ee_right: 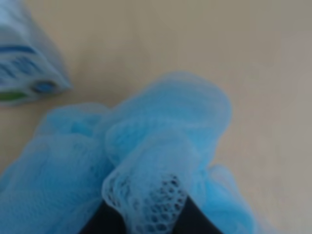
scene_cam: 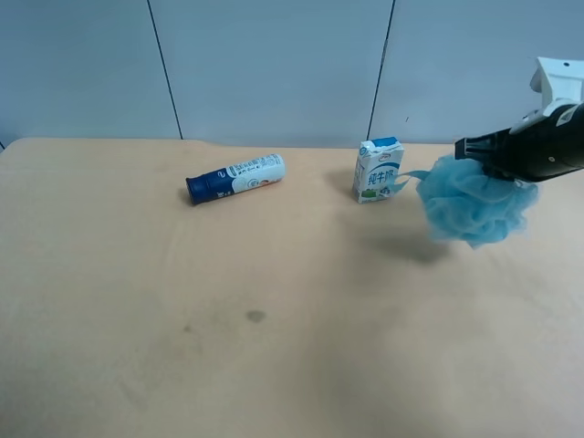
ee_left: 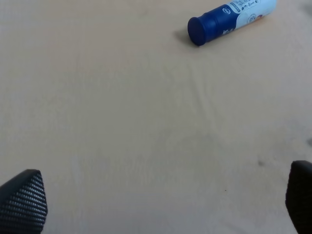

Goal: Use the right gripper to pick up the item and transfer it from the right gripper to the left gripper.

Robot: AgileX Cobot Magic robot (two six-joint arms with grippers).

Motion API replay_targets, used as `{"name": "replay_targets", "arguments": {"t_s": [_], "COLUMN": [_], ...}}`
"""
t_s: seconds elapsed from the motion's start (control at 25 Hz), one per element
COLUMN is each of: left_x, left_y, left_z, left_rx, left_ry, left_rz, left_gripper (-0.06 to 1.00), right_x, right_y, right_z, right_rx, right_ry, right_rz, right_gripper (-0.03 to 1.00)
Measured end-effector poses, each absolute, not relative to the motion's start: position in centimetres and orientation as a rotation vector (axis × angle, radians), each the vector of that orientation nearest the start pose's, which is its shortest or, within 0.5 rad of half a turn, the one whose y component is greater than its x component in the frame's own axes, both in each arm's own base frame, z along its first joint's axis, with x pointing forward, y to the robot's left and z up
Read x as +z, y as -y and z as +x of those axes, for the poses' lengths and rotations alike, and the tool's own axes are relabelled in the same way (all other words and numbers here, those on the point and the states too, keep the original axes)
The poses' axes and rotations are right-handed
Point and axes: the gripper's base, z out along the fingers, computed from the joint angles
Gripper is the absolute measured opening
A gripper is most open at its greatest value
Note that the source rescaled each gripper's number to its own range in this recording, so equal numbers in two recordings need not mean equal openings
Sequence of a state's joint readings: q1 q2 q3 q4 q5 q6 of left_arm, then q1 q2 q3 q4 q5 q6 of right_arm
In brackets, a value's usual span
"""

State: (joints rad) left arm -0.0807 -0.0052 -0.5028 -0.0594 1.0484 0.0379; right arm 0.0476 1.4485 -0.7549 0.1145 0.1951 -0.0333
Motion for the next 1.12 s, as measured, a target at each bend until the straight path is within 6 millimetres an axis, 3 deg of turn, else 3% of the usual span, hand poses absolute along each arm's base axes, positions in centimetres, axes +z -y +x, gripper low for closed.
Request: {"name": "replay_targets", "arguments": {"t_s": [0.28, 0.52, 0.76, 1.12], "left_x": [28.0, 30.4, 31.2, 31.6], "left_y": [0.4, 0.9, 2.4, 5.1], "left_z": [-0.6, 0.6, 5.2, 12.0], "left_rx": [-0.101, -0.165, -0.279, -0.544], "left_ry": [-2.016, -1.99, -2.08, -2.001], "left_rz": [0.122, 0.119, 0.206, 0.357], "left_gripper": [1.0, 1.0, 1.0, 1.0], "right_x": [24.9, 26.6, 28.9, 31.9], "right_y": [-4.8, -6.9, -9.0, -12.3], "right_z": [27.3, 27.3, 27.7, 27.4], "right_rx": [0.162, 0.223, 0.279, 0.373], "right_ry": [-2.233, -2.183, -2.105, -2.01], "right_rz": [-0.1, -0.159, -0.215, -0.306], "right_gripper": [0.01, 0.01, 0.01, 0.01]}}
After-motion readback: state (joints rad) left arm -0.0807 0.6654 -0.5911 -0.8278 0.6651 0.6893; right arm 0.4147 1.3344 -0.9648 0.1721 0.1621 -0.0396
